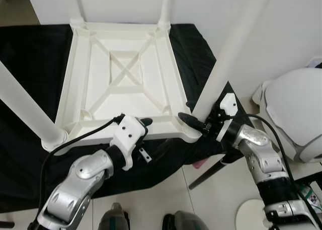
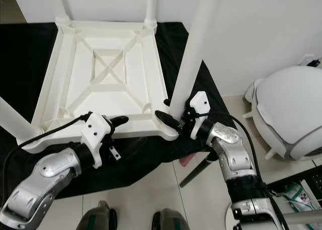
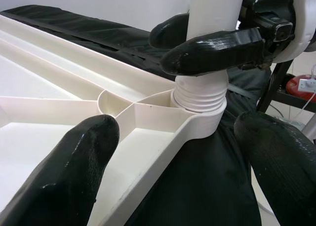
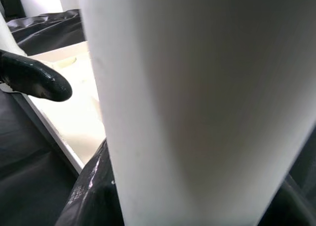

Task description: Building children table

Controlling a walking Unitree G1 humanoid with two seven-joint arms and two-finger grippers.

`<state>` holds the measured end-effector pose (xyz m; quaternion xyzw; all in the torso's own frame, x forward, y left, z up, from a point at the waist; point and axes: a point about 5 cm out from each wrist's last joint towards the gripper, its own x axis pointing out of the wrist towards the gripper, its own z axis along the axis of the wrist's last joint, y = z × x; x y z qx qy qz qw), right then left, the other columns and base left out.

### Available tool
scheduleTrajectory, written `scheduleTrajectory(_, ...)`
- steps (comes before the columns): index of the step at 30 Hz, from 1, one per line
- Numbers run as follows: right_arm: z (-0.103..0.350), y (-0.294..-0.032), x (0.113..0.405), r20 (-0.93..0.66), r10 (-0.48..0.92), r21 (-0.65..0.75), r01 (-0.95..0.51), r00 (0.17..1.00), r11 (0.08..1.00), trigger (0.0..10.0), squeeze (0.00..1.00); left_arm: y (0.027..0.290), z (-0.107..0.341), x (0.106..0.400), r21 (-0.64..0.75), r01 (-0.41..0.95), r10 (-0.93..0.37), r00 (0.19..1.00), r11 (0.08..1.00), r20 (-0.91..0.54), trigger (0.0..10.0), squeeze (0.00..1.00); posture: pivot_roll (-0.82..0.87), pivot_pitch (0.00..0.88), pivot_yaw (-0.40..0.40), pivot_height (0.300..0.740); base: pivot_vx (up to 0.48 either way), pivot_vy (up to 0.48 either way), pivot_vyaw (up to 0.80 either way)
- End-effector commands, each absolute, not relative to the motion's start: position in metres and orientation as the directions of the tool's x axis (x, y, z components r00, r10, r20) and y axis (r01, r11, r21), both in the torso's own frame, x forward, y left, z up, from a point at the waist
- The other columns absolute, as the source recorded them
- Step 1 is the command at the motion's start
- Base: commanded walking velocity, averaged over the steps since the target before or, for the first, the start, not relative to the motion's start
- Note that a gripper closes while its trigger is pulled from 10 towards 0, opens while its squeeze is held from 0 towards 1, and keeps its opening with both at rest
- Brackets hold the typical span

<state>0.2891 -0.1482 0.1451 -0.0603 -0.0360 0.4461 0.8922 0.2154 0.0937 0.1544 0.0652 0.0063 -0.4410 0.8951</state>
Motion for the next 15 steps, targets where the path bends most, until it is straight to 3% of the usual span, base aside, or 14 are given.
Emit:
scheduleTrajectory(1, 0.134, -0.148, 0.287, -0.059, 0.756, -0.125, -0.756, 0.652, 0.642, 0.0, 0.00, 0.092, 0.152, 0.217, 0.125, 0.775, -0.773, 0.630, 0.620, -0.072, 10.0, 0.00, 0.00, 0.029, -0.059, 0.740, 0.000, 0.000, 0.00)
scheduleTrajectory(8, 0.132, -0.135, 0.294, -0.002, 0.463, -0.043, -0.462, 0.887, 0.886, 0.0, 0.00, 0.089, 0.155, 0.224, 0.134, 0.755, -0.757, 0.652, 0.642, -0.045, 10.0, 0.00, -0.01, 0.035, -0.059, 0.740, 0.000, 0.000, 0.00)
scheduleTrajectory(15, 0.128, -0.130, 0.295, -0.017, 0.249, 0.017, -0.249, 0.968, 0.968, 0.0, 0.00, 0.089, 0.158, 0.225, 0.138, 0.753, -0.757, 0.653, 0.644, -0.034, 10.0, 0.00, -0.01, 0.040, -0.057, 0.740, 0.000, 0.000, 0.00)
